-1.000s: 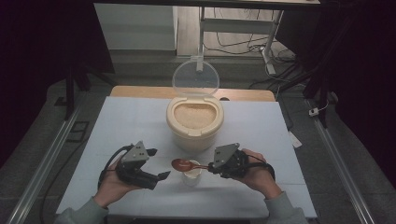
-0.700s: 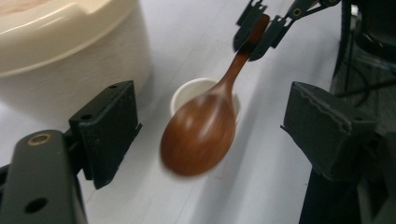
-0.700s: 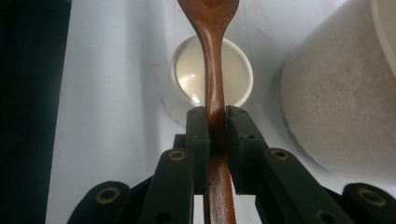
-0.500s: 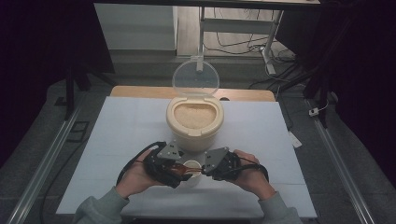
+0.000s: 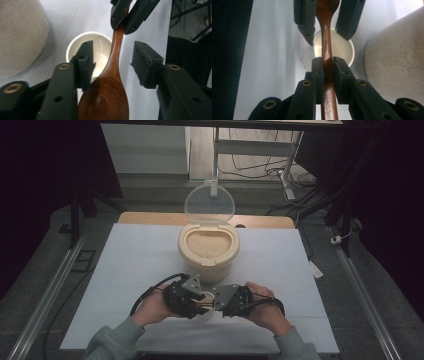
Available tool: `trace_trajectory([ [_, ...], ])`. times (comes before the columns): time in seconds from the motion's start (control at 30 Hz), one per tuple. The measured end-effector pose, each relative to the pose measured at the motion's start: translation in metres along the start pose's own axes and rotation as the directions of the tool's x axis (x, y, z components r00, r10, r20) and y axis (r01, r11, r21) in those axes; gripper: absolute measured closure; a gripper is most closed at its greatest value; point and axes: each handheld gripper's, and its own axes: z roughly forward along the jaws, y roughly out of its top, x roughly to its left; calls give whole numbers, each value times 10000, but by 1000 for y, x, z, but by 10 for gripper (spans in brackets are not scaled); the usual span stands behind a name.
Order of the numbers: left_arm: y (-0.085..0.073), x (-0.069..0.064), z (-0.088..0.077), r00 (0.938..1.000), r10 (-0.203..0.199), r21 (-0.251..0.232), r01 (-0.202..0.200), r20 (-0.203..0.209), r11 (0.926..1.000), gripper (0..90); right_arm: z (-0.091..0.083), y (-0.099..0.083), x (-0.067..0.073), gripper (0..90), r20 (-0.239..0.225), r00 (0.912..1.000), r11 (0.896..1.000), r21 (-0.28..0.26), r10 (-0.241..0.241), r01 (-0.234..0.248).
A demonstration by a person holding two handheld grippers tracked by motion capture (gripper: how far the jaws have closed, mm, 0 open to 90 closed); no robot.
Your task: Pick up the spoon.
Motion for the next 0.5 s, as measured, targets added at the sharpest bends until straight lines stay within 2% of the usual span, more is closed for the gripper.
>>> trace_trajectory([
  [0.2,1,-1,7,9995,309,301,-309,-12,9991,723,-2,3,4,796,70,9997,9997,2,-228,228],
  [0.43,1,-2,8,9985,536,379,-538,65,9978,770,0,5,7,793,184,9980,9981,160,-600,597],
  [0.5,0,-2,8,9987,511,250,-510,-16,9984,778,-1,4,7,784,276,9984,9988,89,-491,489],
])
